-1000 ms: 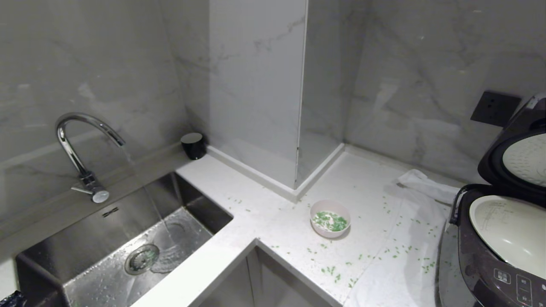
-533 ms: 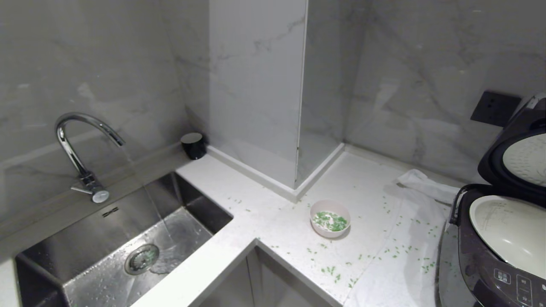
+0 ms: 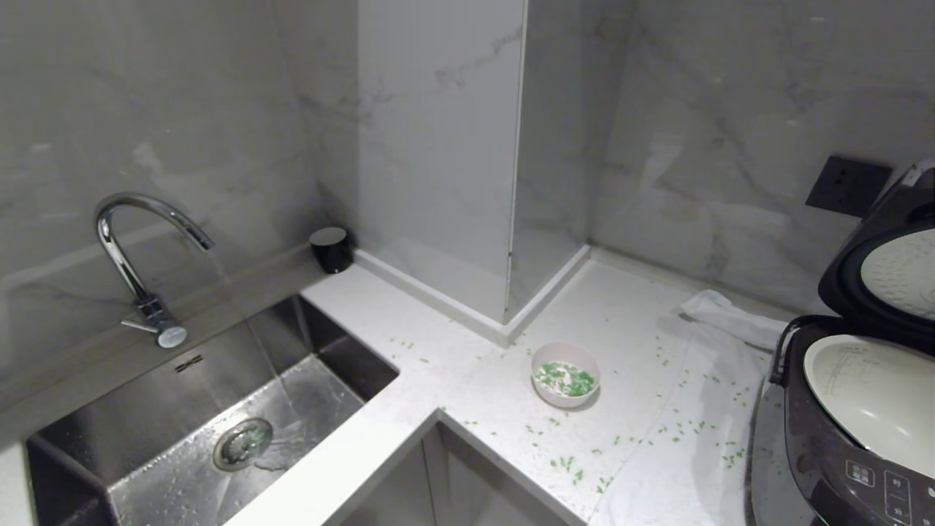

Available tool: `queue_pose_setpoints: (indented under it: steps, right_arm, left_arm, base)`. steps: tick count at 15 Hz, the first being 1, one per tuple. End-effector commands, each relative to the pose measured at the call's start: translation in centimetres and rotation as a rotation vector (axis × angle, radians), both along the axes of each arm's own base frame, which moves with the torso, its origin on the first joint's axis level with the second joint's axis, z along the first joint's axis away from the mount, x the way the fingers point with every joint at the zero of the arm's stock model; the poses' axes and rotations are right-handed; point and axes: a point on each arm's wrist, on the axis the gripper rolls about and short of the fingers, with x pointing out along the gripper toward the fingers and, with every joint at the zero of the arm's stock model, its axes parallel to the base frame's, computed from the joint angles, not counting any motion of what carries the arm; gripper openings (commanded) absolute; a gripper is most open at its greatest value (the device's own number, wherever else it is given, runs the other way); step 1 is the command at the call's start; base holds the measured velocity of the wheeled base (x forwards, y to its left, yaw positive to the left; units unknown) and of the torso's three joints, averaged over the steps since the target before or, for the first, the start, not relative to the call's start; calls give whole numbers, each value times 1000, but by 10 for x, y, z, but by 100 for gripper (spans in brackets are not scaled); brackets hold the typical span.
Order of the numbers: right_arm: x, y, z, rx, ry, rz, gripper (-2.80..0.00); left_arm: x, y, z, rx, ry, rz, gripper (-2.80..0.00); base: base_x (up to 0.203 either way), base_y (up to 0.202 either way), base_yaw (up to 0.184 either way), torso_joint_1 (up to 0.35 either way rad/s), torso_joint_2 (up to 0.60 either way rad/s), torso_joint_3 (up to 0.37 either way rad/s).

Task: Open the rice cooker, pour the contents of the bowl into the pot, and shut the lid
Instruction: Fill a bowl with water from the tap

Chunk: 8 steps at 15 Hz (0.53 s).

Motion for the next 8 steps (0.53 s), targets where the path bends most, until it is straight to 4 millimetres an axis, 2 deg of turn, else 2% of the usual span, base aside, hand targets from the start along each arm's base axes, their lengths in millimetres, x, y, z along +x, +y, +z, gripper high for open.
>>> queue_pose_setpoints:
  steps: [1,6,8]
  right_arm:
    - [0,0,0,0,0,0,-280]
    - [-1,0,2,-11,-3,-1,-280]
    - [-3,0,20,-7,-9,8,-280]
  left_arm:
    - [1,0,-4,-4,17,4,-280]
    - [1,0,-4,-24,19,8,-280]
    - [1,0,-4,-28,19,11,-280]
  base:
    - [0,0,0,0,0,0]
    - [0,0,0,0,0,0]
    - [0,0,0,0,0,0]
